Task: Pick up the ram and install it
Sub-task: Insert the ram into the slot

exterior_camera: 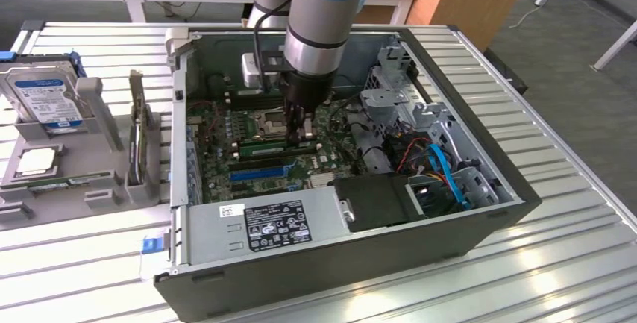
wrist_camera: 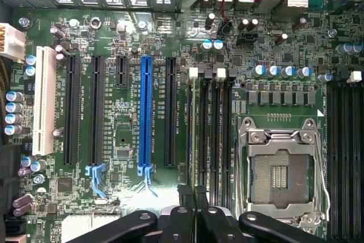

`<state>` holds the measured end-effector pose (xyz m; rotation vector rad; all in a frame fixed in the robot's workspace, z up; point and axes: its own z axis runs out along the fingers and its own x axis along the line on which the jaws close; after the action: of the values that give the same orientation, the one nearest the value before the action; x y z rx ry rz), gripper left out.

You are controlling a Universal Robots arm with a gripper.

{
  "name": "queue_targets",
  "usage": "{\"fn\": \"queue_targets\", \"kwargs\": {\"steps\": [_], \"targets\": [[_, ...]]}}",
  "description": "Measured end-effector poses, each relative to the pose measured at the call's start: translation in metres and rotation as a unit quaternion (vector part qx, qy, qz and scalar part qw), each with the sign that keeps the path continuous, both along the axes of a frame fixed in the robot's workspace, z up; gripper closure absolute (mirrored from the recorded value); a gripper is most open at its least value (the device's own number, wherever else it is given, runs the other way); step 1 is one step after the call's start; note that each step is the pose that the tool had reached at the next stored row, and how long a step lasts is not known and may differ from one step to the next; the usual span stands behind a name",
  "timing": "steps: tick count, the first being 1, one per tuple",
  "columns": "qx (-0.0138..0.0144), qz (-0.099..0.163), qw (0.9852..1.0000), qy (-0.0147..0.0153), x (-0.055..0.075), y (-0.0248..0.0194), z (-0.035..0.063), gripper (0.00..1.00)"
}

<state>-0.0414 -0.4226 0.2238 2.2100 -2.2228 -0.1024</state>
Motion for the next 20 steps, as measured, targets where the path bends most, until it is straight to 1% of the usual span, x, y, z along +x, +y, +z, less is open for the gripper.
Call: {"fn": "queue_targets", "kwargs": {"steps": [9,11,12,20], "targets": [[0.0,0.0,1.0,-0.0001,0.0,0.0,-0.0002,0.88],[0.0002,0.0,1.0,-0.0001,0.0,0.0,-0.0003,0.87],[0.0002,0.0,1.0,-0.0001,0.0,0.0,-0.0003,0.81],[0.0,0.0,1.0,0.0,0.0,-0.0001,0.0007,0.81]]}}
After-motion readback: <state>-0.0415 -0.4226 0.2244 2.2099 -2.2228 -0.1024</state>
